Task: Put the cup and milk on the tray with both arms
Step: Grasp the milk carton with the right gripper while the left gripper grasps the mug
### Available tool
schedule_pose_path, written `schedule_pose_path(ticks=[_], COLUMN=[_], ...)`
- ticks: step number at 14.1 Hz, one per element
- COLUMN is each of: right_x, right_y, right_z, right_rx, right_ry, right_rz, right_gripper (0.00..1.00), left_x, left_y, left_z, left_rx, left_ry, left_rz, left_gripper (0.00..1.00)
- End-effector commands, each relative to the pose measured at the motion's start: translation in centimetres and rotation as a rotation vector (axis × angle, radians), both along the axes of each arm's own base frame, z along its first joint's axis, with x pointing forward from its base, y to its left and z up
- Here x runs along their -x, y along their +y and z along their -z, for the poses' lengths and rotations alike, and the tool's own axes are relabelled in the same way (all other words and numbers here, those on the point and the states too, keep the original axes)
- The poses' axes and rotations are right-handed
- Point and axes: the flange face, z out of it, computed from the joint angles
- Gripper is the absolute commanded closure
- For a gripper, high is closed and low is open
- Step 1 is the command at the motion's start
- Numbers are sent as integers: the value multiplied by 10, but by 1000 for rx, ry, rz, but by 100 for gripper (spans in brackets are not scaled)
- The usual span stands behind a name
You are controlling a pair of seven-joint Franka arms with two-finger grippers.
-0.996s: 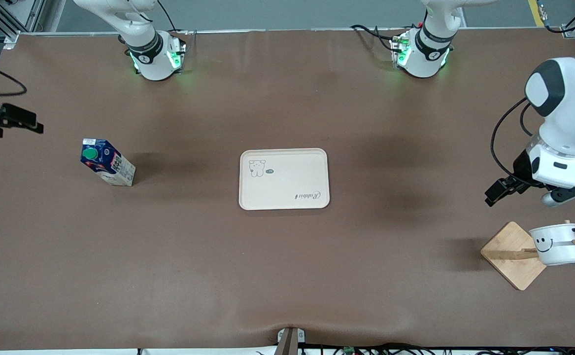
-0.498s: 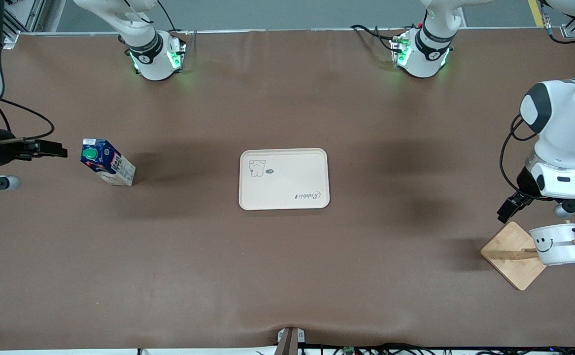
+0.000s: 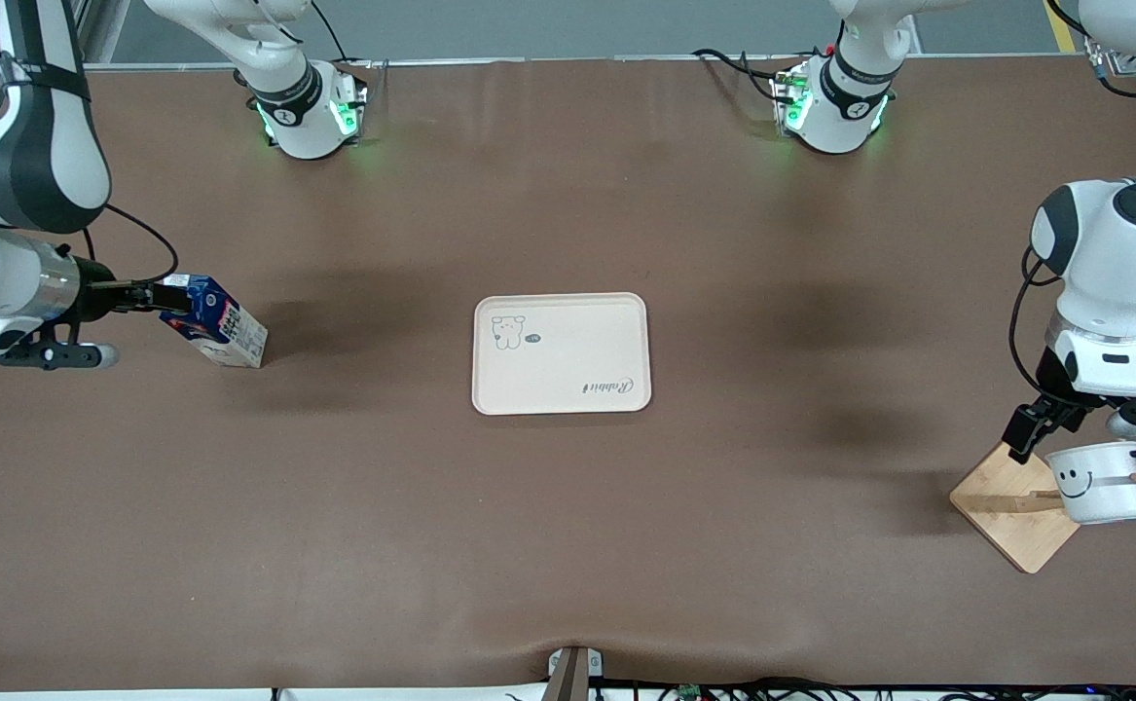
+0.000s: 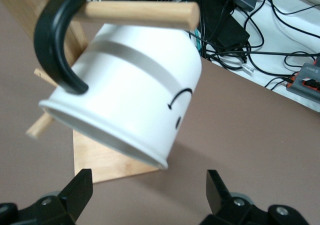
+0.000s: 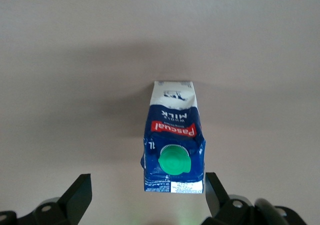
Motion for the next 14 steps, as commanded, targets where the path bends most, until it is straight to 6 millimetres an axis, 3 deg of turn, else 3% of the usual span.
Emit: schedule_pose_path(ticks=[1,8,14], right_x=[20,21,34], right_y=[-2,-19,-14], right_z=[17,34,60], right_rx=[36,109,103], right_ry=[13,17,53], right_rz=[70,105,120], right_gripper=[0,0,0], left_x=[-3,-6,-6], left_y=[-3,-16,-18], left_z=[-6,-19,-19], left_rx=[-14,-36,-78], left_ry=[-33,-71,-104], left_rz=[18,64,123], left_gripper=[0,0,20])
